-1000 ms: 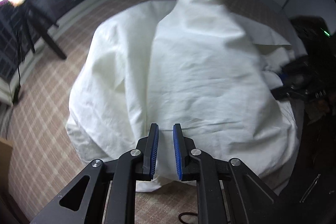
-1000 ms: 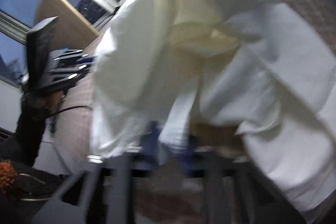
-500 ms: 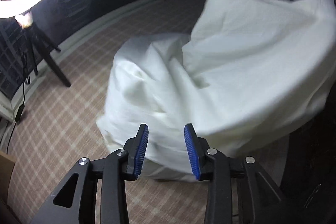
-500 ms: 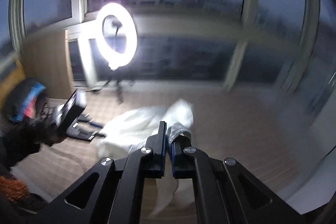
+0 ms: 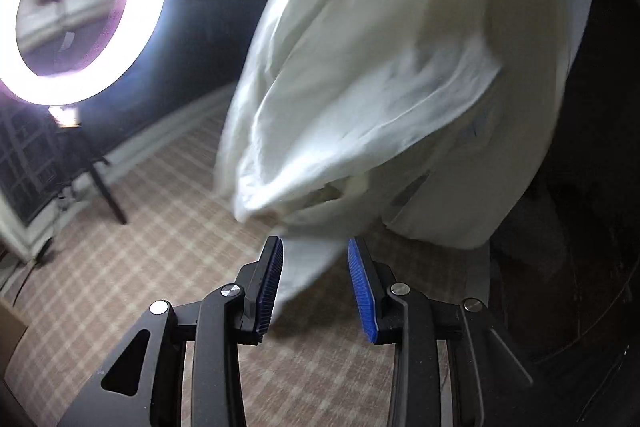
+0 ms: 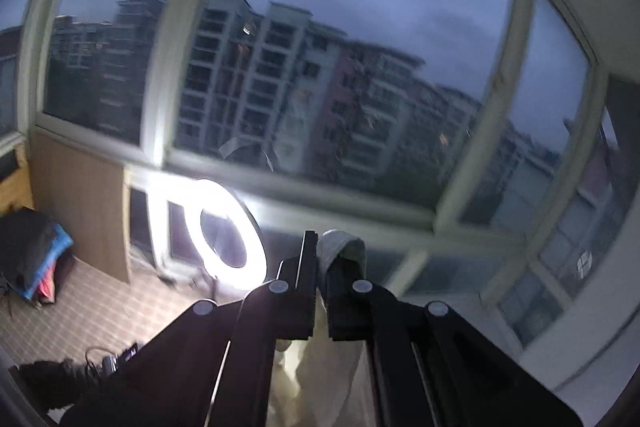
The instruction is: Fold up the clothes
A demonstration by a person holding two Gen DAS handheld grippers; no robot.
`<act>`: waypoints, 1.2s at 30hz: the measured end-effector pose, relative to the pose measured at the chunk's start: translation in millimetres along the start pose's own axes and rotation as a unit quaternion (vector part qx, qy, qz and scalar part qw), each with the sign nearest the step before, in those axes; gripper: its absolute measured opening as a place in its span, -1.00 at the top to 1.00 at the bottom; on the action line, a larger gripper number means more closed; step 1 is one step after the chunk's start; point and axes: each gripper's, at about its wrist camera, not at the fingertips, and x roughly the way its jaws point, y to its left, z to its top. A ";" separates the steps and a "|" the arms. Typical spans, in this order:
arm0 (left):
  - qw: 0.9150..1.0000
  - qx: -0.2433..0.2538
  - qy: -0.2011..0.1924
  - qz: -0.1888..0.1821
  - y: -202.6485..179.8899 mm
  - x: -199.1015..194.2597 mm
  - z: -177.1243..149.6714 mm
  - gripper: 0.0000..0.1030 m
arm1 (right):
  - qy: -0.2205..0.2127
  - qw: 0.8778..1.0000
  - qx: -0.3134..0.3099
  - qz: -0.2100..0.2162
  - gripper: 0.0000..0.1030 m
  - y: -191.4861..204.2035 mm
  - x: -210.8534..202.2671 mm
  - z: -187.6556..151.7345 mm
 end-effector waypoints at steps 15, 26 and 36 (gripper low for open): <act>0.982 -0.035 -0.110 0.148 35.5 -175.2 -29.3 0.32 | -0.037 0.989 -0.023 0.138 0.94 47.1 -30.5 10.1; 0.995 0.011 0.004 0.103 29.7 -83.8 -54.9 0.22 | 0.294 0.931 0.059 0.208 0.94 98.3 74.9 -331.9; 0.974 0.064 0.202 0.075 28.7 97.9 -70.8 0.21 | 0.394 0.886 0.156 0.189 0.94 87.5 14.8 -470.6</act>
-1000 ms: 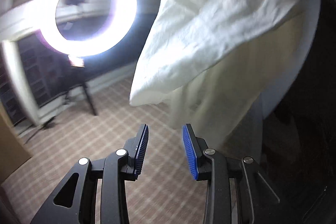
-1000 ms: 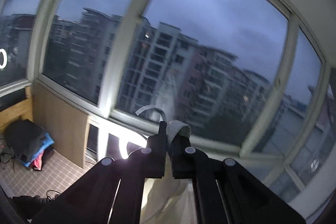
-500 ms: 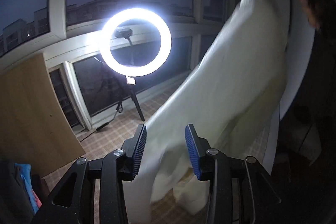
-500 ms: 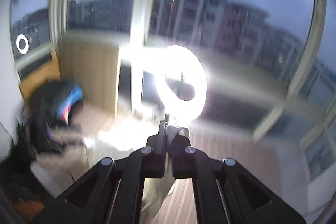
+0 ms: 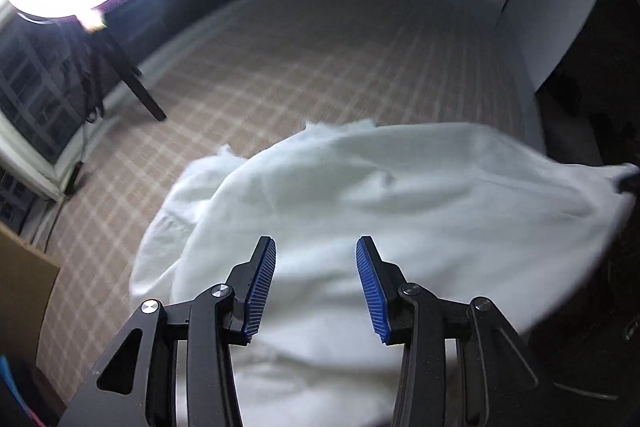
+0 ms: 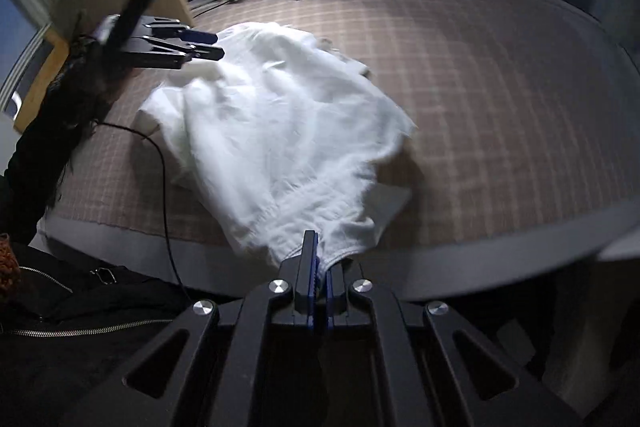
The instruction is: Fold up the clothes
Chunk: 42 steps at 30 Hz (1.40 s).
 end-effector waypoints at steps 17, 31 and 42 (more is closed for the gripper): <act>1.000 0.005 0.005 -0.010 20.0 6.7 32.7 0.98 | -0.049 0.998 0.011 -0.046 0.94 -28.3 -22.0 27.5; 0.983 -0.151 -0.108 -0.008 12.0 -205.8 -142.7 0.80 | -0.216 0.966 -0.126 -0.061 0.94 28.5 -116.4 194.5; 0.993 -0.116 0.004 -0.006 18.5 -123.9 -126.2 0.37 | -0.043 0.987 -0.120 -0.101 0.94 -14.6 19.9 113.5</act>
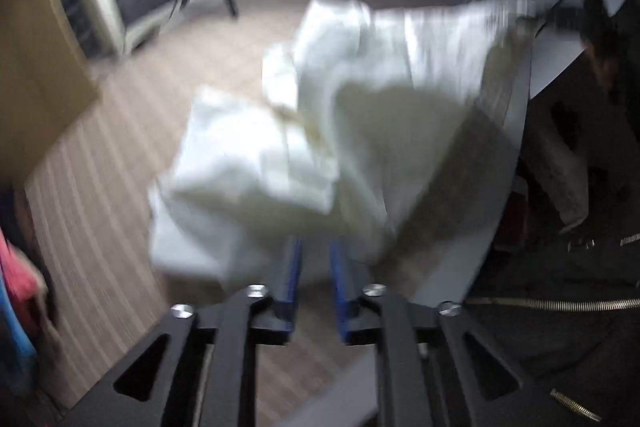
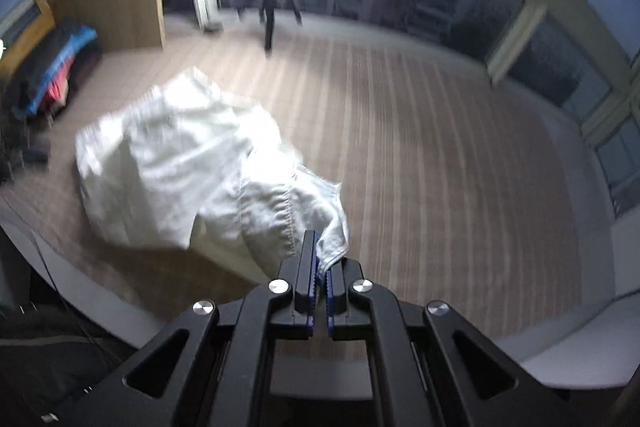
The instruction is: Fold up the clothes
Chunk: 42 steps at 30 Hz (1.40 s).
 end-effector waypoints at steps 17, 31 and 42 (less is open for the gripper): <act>0.956 0.264 0.104 -0.070 -62.6 119.0 213.8 -0.01 | 0.040 0.996 0.078 0.031 0.94 -26.5 29.3 -76.3; 0.986 0.155 -0.057 0.024 -14.4 -36.5 220.8 0.99 | -0.084 0.992 0.077 0.055 0.94 -38.8 -24.5 4.1; 0.933 0.016 -0.292 0.212 36.3 -343.7 142.4 0.99 | -0.358 0.914 -0.010 0.190 0.94 12.9 -238.2 177.1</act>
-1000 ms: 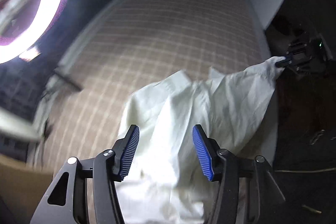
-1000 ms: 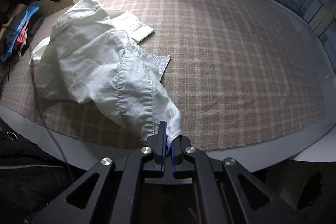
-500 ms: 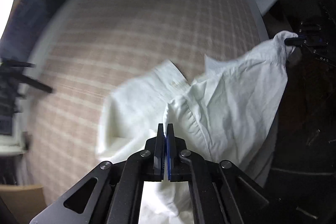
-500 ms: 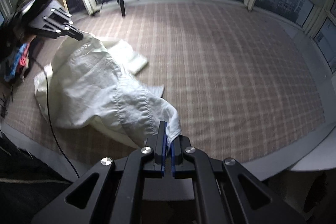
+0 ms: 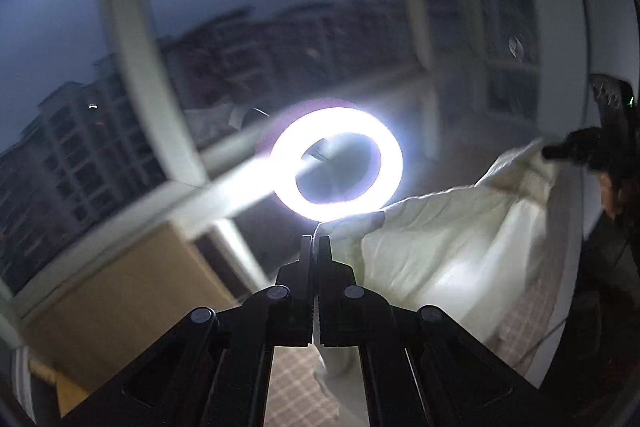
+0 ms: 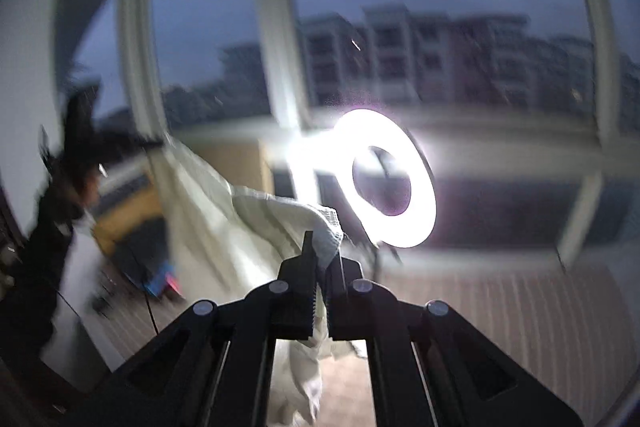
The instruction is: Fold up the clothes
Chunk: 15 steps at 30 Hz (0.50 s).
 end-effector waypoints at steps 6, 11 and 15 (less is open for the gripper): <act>0.996 -0.010 -0.079 0.032 10.1 -89.5 -7.2 0.99 | -0.079 0.995 -0.067 0.003 0.94 98.7 -69.1 104.3; 0.994 -0.040 -0.099 -0.033 -12.1 -104.4 -71.2 0.99 | -0.055 0.989 -0.126 -0.062 0.94 173.1 -49.6 126.1; 0.985 -0.066 -0.080 -0.140 -59.6 -95.2 -143.9 0.99 | 0.009 0.986 -0.144 -0.086 0.94 198.6 13.2 116.5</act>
